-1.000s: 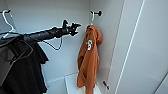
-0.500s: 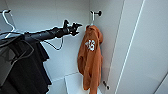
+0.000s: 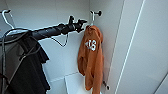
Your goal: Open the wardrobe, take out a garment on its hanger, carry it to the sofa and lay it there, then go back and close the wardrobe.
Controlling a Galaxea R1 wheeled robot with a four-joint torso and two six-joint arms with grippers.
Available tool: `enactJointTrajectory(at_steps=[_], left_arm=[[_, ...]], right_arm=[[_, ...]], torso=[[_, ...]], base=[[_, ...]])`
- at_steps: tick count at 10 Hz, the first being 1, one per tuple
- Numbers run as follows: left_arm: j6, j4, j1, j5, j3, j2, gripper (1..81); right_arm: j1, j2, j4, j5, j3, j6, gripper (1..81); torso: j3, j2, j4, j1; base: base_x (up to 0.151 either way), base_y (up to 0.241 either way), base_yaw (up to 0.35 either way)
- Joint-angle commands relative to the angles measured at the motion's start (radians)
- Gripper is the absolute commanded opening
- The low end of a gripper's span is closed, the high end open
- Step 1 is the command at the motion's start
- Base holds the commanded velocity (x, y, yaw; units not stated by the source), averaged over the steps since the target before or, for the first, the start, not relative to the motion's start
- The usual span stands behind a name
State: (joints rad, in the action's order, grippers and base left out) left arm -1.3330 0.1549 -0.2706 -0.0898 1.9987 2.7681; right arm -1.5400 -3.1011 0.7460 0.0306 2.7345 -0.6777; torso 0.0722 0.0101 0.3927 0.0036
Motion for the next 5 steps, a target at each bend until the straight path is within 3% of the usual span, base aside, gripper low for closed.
enactJointTrajectory(at_steps=[1,5], left_arm=[[-0.008,-0.003,-0.206,0.008,0.066,0.065,81.1],[-0.075,-0.003,-0.206,0.007,0.12,0.128,81.1]], right_arm=[[0.034,-0.01,0.006,0.06,0.0,0.003,81.1],[0.037,-0.015,0.006,0.067,0.0,0.003,81.1]], torso=[[0.0,0.0,0.0,0.0],[0.0,0.0,0.0,0.0]], base=[[0.0,0.0,0.0],[0.0,0.0,0.0]])
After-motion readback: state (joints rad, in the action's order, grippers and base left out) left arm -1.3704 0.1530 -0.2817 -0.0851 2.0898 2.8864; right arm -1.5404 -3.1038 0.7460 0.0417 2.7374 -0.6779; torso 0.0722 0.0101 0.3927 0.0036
